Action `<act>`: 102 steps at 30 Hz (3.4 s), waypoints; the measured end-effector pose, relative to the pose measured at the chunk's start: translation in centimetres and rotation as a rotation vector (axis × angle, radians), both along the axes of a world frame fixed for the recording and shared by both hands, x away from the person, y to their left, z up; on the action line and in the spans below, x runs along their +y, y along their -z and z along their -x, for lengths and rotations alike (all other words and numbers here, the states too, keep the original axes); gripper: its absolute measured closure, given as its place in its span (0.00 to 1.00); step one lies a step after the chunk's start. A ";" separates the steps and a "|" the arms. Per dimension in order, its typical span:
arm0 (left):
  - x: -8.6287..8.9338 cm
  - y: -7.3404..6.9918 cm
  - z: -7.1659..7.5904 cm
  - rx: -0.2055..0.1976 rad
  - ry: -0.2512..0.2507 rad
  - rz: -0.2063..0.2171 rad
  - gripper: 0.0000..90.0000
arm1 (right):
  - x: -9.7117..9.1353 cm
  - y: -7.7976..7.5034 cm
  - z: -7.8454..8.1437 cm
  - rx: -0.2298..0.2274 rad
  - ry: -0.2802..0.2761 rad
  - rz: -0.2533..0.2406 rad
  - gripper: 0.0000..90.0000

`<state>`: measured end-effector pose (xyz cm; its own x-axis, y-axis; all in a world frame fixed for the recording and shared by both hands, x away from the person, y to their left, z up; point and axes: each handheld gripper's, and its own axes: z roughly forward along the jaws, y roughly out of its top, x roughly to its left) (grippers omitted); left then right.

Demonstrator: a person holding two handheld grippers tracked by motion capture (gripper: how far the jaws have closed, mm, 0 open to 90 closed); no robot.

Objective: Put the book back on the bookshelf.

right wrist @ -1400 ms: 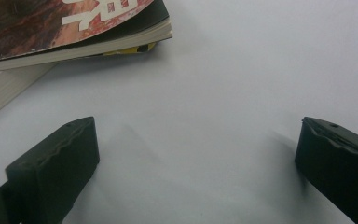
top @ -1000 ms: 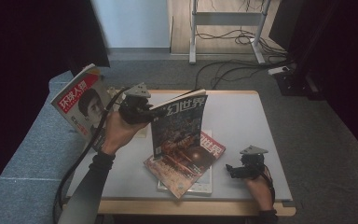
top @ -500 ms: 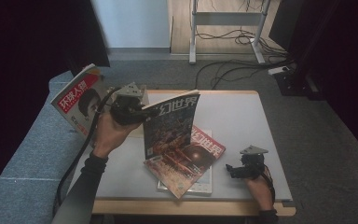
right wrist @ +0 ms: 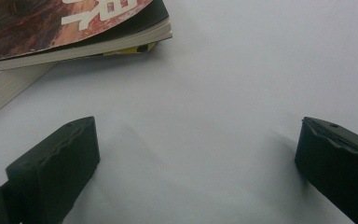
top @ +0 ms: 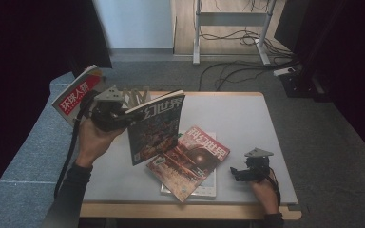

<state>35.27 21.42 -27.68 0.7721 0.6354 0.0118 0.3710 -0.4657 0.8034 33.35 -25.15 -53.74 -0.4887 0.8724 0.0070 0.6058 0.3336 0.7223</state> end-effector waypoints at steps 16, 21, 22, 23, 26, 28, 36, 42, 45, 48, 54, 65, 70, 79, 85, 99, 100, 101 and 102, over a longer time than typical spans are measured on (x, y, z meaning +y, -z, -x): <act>4.2 -1.1 1.5 -0.003 -0.090 0.017 0.92 | 0.0 0.0 0.0 -0.001 0.001 0.000 0.00; 5.6 -1.2 1.8 0.000 -0.118 0.030 0.92 | 0.0 0.0 0.0 -0.001 0.001 0.000 0.00; 5.9 -1.2 1.9 0.000 -0.126 0.034 0.92 | 0.0 0.0 0.0 -0.001 0.001 0.000 0.00; 6.1 -1.3 1.9 0.000 -0.130 0.035 0.92 | 0.0 0.0 0.0 -0.002 0.001 0.000 0.00; 6.9 -1.3 2.2 -0.002 -0.152 0.038 0.92 | 0.0 0.0 0.0 -0.001 0.001 0.000 0.00; 7.4 -1.2 2.4 -0.004 -0.170 0.035 0.92 | 0.0 0.0 0.0 -0.002 0.001 0.000 0.00; 9.2 -1.1 2.7 -0.001 -0.224 0.028 0.92 | 0.0 0.0 0.0 -0.003 0.001 0.000 0.00; 10.4 -0.9 2.6 0.000 -0.263 0.020 0.92 | 0.0 0.0 0.0 -0.004 0.001 0.000 0.00; 10.9 -0.8 2.5 0.001 -0.285 0.020 0.92 | 0.0 0.0 0.0 -0.004 0.001 0.001 0.00; 11.3 -0.6 2.4 -0.001 -0.304 0.013 0.92 | 0.0 0.0 0.0 -0.003 0.002 0.000 0.00; 11.5 0.0 1.6 -0.003 -0.340 0.003 0.92 | 0.0 0.0 0.0 -0.004 0.000 0.001 0.00; 12.0 0.9 -0.7 0.011 -0.397 0.007 0.92 | 0.0 0.0 0.0 -0.003 0.000 0.001 0.00; 11.8 1.4 -1.7 0.008 -0.423 0.011 0.92 | 0.0 0.0 0.0 -0.004 0.000 0.001 0.00; 11.6 1.7 -3.4 -0.008 -0.460 0.046 0.92 | 0.0 0.0 0.0 -0.001 -0.001 0.000 0.00; 11.3 2.2 -4.8 -0.008 -0.474 0.053 0.92 | 0.0 0.0 0.0 -0.003 0.000 0.000 0.00; 10.8 3.1 -7.0 -0.026 -0.511 0.097 0.92 | 0.0 0.0 0.0 -0.004 0.001 0.000 0.00; 10.7 3.2 -7.1 -0.032 -0.513 0.099 0.92 | 0.0 0.0 0.0 -0.004 0.001 0.000 0.00; 10.6 3.3 -7.2 -0.035 -0.513 0.100 0.92 | 0.0 0.0 0.0 -0.004 0.001 0.000 0.00; 10.5 3.4 -7.4 -0.038 -0.515 0.103 0.92 | 0.0 0.0 0.0 -0.004 0.001 0.000 0.00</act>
